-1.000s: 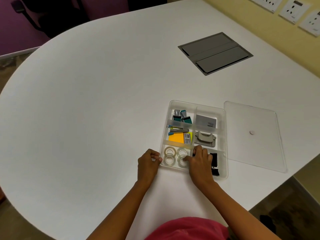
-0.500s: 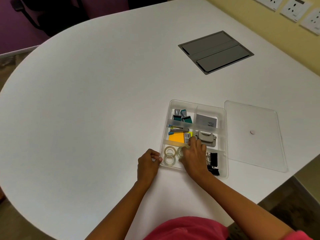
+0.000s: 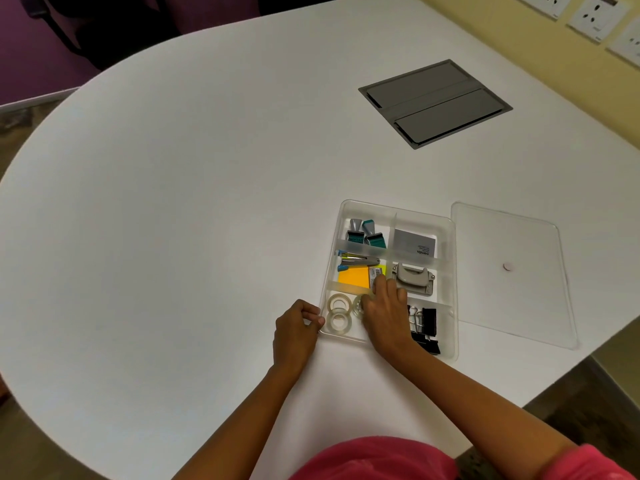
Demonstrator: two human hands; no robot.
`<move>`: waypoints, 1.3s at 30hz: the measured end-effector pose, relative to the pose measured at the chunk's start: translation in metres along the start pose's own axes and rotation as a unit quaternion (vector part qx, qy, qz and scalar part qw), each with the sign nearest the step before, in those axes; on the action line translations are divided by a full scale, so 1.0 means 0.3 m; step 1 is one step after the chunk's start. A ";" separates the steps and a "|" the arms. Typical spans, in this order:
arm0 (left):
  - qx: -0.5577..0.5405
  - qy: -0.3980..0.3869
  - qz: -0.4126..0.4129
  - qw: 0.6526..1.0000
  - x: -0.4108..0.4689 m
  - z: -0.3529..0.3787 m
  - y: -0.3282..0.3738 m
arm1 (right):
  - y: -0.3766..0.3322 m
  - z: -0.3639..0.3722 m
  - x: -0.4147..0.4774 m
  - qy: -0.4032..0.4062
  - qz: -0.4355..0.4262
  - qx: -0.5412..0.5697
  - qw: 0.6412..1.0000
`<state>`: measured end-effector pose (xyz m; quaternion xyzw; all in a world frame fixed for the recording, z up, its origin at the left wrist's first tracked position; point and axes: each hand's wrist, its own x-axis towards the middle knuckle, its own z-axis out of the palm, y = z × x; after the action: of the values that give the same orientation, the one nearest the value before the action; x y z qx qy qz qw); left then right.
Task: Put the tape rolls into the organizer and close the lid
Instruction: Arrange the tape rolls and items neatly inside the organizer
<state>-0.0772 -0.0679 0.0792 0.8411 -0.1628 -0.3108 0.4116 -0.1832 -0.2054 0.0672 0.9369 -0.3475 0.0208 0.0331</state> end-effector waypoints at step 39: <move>-0.014 -0.006 -0.016 1.000 -0.002 0.000 -0.006 | 0.023 -0.011 -0.027 -0.038 0.088 0.066 0.993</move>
<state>-0.0776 -0.0665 0.0778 0.8357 -0.1475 -0.3248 0.4175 -0.1939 -0.2052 0.0702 0.9027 -0.4279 0.0110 -0.0441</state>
